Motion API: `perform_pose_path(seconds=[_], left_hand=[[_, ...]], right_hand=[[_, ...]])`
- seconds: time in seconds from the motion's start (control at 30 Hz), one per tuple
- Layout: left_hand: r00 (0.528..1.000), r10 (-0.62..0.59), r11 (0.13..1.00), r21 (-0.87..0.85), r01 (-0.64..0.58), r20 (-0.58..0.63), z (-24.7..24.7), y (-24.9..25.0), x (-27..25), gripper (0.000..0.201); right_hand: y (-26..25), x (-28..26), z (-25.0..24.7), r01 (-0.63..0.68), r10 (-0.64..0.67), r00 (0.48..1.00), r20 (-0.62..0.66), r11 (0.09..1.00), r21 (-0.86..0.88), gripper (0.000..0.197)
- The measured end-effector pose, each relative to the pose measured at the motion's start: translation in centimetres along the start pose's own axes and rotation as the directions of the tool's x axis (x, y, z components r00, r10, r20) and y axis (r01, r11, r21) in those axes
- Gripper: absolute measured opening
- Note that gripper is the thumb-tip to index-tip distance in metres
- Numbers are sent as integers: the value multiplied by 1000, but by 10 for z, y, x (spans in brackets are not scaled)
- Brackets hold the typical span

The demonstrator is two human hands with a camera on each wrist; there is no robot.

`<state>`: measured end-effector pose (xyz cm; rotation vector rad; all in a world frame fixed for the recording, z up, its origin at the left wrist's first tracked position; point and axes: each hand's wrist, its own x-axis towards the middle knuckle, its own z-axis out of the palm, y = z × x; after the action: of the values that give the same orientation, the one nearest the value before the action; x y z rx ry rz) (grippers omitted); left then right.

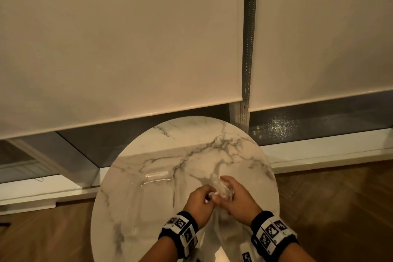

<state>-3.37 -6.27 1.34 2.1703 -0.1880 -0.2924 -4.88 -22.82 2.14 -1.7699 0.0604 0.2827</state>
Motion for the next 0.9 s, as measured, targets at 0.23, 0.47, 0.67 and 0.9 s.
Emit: perform_pose_path(seconds=[0.23,0.47,0.67,0.9], left_hand=[[997,59,985,-159,-65,-42,-9,23,5,8],[986,162,987,-21,-162,-29,-39,31,16,18],[992,109,989,-95,-115,-62,-63,14,20,20],[998,64,992,-113,-63,5,-80,-2,28,17]], right_hand=[[-21,4,-5,35,-30,993,-110,998,44,8],[-52,6,-11,91,-96,980,-174,995,-35,22],[-85,15,-3,111,-109,955,-275,994,-6,18],[-123,11,6,267,-263,924,-278,963,-22,14]])
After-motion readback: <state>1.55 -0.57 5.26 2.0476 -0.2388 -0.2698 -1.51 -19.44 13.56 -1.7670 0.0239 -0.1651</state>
